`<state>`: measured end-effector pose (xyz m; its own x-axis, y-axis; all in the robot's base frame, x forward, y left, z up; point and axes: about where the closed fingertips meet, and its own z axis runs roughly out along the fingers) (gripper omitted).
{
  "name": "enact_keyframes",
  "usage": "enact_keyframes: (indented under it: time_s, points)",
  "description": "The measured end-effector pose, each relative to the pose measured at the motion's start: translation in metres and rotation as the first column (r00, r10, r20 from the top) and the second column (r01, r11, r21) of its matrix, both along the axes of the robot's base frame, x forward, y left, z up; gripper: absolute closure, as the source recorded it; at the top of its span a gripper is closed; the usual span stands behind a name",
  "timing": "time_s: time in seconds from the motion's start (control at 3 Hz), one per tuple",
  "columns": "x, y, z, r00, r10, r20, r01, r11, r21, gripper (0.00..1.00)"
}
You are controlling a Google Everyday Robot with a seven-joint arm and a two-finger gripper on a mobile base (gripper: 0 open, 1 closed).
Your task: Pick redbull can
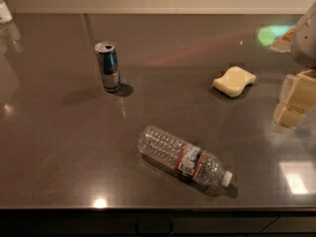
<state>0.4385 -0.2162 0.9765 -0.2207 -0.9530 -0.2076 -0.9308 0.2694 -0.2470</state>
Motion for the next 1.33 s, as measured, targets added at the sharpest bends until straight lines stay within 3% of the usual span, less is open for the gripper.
enact_keyframes:
  time_s: [0.67, 1.33]
  points:
    - [0.015, 0.011, -0.003, 0.9999, 0.011, 0.013, -0.011, 1.000, 0.023, 0.00]
    - [0.049, 0.035, -0.011, 0.9990, 0.032, 0.032, -0.034, 0.996, 0.084, 0.00]
